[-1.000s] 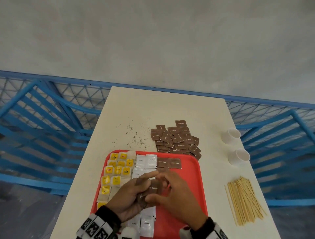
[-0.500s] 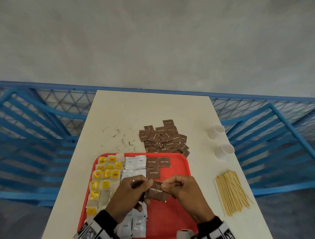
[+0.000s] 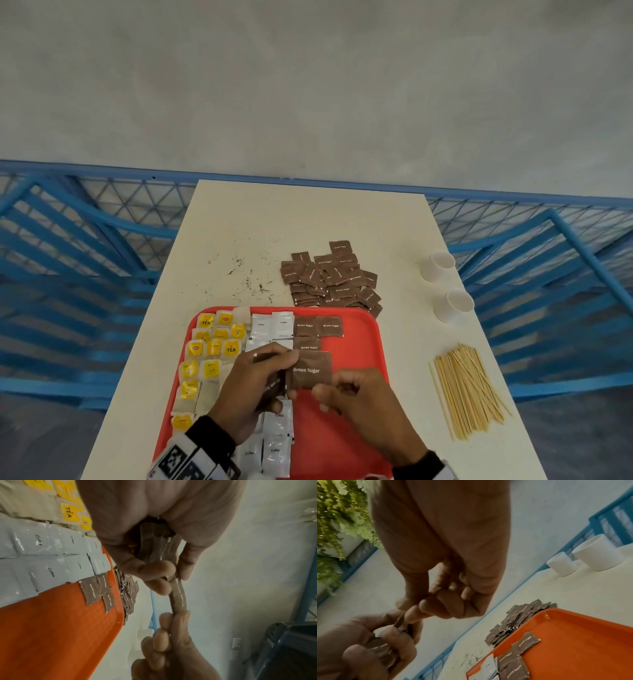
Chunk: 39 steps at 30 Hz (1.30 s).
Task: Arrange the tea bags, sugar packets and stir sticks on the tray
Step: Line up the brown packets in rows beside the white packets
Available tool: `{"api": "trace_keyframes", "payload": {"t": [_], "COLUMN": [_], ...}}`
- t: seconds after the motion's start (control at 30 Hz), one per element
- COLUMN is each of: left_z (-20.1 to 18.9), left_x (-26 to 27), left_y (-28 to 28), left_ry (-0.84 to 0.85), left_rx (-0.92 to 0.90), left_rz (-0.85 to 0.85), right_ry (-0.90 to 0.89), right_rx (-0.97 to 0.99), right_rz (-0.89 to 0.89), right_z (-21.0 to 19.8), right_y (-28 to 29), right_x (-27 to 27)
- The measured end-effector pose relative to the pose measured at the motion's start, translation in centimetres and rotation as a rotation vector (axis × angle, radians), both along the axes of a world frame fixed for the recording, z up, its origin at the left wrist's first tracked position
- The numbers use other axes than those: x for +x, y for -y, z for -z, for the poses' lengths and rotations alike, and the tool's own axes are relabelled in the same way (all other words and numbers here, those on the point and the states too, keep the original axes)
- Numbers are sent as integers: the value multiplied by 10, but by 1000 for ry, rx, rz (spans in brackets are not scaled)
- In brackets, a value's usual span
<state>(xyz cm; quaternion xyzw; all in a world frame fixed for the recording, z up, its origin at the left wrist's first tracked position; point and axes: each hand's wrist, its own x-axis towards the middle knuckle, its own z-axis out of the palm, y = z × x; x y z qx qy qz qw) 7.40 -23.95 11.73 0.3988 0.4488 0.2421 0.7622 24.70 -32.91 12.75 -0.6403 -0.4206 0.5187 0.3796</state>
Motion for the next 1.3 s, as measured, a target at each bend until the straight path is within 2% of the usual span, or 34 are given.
{"api": "trace_keyframes", "payload": {"t": [0.1,0.23,0.37,0.47,0.53,0.67,0.73,0.87,1.07,1.2,1.3], "left_z": [5,11,18,28,35,42,41,39,40,37,32], "left_x": [2,5,6,3,0,-12,-17,-26,-36,-35,-33], "left_y": [2,5,7,6,4,4,4,3,1,1,-1], "left_ry": [1,-19,-127,-214,-262,-325,-328,-344,-352,-308,-220], "left_rx": [-47,-70,-3,11,2,-44,-76,-103,-134,-176,-273], "left_rz": [1,47,125,212,235,141,114,116,107,83,36], "right_ry": [-18,-162,-129,-128,-109,-52,-38,36,302,439,497], "right_rx": [-22,-5,30,-24,-71,-229,-277,-311,-371,-291,-244], "right_rz": [3,116,224,222,240,388,406,363,409,457,330], "right_z": [5,8,21,33,49,97,116,137,156,153,151], "right_y": [5,2,-4,-7,-13,-39,-53,-74,-83,-82,-83], "right_x": [9,10,10,15,25,55,64,69,69,61,50]}}
